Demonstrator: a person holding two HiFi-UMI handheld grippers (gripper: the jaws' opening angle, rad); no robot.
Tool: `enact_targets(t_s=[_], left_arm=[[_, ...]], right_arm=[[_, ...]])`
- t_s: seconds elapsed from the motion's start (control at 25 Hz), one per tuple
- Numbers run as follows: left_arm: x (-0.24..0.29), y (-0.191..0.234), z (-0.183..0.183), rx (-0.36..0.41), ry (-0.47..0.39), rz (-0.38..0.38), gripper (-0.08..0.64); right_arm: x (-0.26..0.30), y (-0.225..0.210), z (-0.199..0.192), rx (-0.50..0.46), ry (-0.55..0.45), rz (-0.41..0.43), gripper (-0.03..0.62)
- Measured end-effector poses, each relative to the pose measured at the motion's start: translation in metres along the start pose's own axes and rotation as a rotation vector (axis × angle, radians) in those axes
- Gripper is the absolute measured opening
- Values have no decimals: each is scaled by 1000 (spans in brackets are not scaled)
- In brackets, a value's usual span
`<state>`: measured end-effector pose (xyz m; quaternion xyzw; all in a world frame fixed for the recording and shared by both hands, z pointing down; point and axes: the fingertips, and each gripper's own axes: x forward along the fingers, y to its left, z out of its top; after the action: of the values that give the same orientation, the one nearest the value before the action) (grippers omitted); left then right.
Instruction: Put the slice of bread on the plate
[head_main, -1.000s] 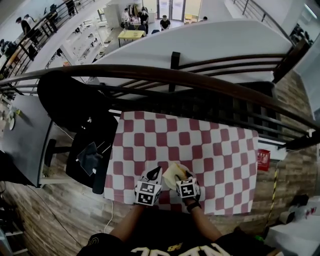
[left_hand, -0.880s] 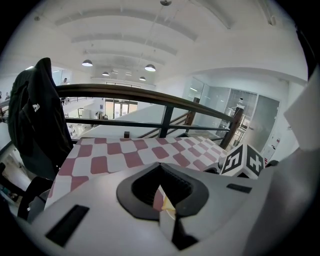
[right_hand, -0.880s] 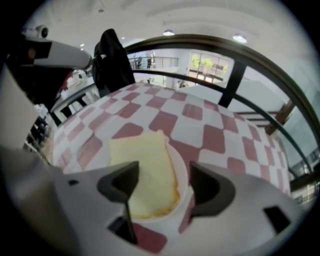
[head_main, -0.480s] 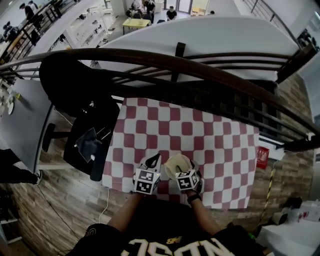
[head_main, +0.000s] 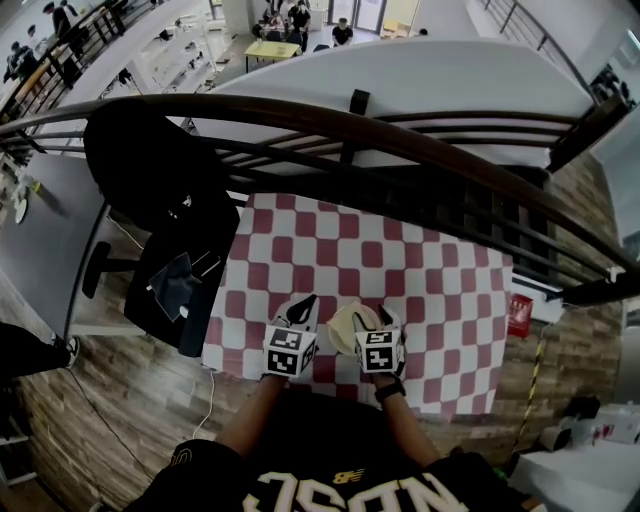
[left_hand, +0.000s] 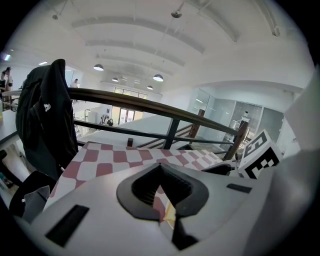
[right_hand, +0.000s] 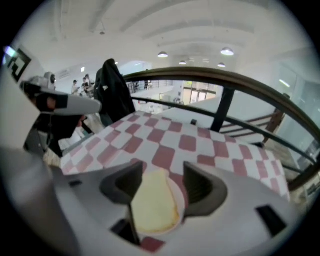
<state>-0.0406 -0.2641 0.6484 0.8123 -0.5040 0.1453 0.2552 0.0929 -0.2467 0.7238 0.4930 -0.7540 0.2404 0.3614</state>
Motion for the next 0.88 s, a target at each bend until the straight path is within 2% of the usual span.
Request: enact_targets(t_s=[0.12, 0.56, 0.76, 0.88], left_arm=[[-9, -1, 20, -6, -49, 3, 18], [-56, -23, 127, 43, -293, -8, 18], [-84, -45, 164, 66, -397, -20, 18], [-99, -54, 182, 87, -452, -19, 18]], right_arm=[[-19, 0, 29, 24, -103, -5, 207], [-120, 14, 150, 39, -500, 24, 43], [-183, 13, 187, 46, -708, 5, 15], [-208, 15, 197, 26, -767, -13, 15]])
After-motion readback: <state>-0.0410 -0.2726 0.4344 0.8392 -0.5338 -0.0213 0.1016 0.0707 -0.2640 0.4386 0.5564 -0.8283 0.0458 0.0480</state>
